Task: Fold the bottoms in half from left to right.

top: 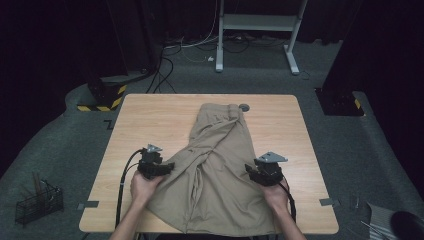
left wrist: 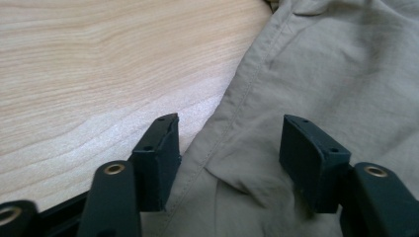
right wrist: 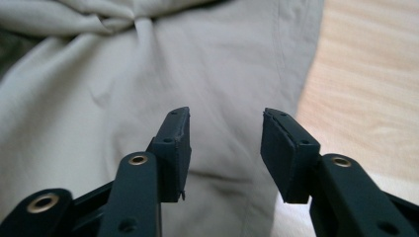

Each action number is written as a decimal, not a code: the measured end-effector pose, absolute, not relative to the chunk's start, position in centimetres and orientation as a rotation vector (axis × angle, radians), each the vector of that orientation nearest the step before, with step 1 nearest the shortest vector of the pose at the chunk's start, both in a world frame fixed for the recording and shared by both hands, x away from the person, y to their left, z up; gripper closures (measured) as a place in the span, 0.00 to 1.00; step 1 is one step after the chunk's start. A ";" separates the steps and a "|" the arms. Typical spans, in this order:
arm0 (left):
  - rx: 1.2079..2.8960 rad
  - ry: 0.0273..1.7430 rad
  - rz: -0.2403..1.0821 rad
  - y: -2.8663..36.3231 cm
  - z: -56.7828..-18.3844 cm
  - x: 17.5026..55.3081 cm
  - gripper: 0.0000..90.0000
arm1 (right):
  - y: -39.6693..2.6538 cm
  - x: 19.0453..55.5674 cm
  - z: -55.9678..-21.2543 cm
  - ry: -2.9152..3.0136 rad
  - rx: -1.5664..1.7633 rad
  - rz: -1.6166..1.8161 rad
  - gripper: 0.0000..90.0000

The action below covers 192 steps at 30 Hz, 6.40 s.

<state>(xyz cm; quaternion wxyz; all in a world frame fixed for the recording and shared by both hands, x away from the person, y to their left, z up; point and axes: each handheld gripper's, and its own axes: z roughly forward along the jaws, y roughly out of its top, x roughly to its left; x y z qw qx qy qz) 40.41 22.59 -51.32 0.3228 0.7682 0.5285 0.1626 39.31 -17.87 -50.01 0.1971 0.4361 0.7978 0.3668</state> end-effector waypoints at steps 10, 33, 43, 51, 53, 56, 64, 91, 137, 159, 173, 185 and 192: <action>2.089 1.368 0.448 22.0 -51.0 40.5 0.97 | -18.6 39.1 -52.0 2.255 1.248 0.969 0.65; 2.056 1.040 0.151 13.7 -50.6 38.4 0.98 | -18.1 37.9 -52.2 2.286 1.206 0.995 0.53; 2.056 1.177 0.213 14.4 -50.7 43.6 0.99 | -15.1 41.9 -52.3 2.248 1.227 0.979 0.52; 1.881 1.022 0.230 14.9 -45.1 40.5 0.99 | -14.8 42.2 -51.9 2.243 1.259 0.997 0.48; 1.878 0.978 0.208 13.9 -44.3 40.1 0.99 | -15.6 41.3 -51.1 2.202 1.255 1.064 0.48; 1.919 0.923 0.197 11.7 -43.8 40.4 0.99 | -16.6 40.2 -50.0 2.193 1.231 1.064 0.49; 1.935 0.850 0.114 7.3 -45.8 40.2 0.98 | -18.6 40.5 -51.6 2.187 1.320 0.952 0.48; 1.994 1.081 0.272 15.0 -48.7 37.2 0.46 | -17.6 38.9 -51.4 2.269 1.213 0.965 0.60; 2.110 0.865 0.243 11.2 -49.9 36.6 0.95 | -11.9 43.0 -50.9 2.412 1.233 0.987 0.97; 2.023 0.923 0.283 14.7 -47.1 35.4 0.57 | -16.2 43.8 -49.2 2.293 1.233 0.932 0.98; 2.022 1.118 0.304 15.9 -51.2 37.6 0.52 | -17.2 40.1 -51.4 2.301 1.248 0.888 0.71; 2.028 1.152 0.511 15.3 -52.5 41.7 0.53 | -15.4 44.6 -52.3 2.216 1.205 0.950 0.73; 1.985 1.261 0.465 16.6 -51.1 40.0 0.52 | -15.5 44.2 -51.5 2.243 1.243 0.856 0.56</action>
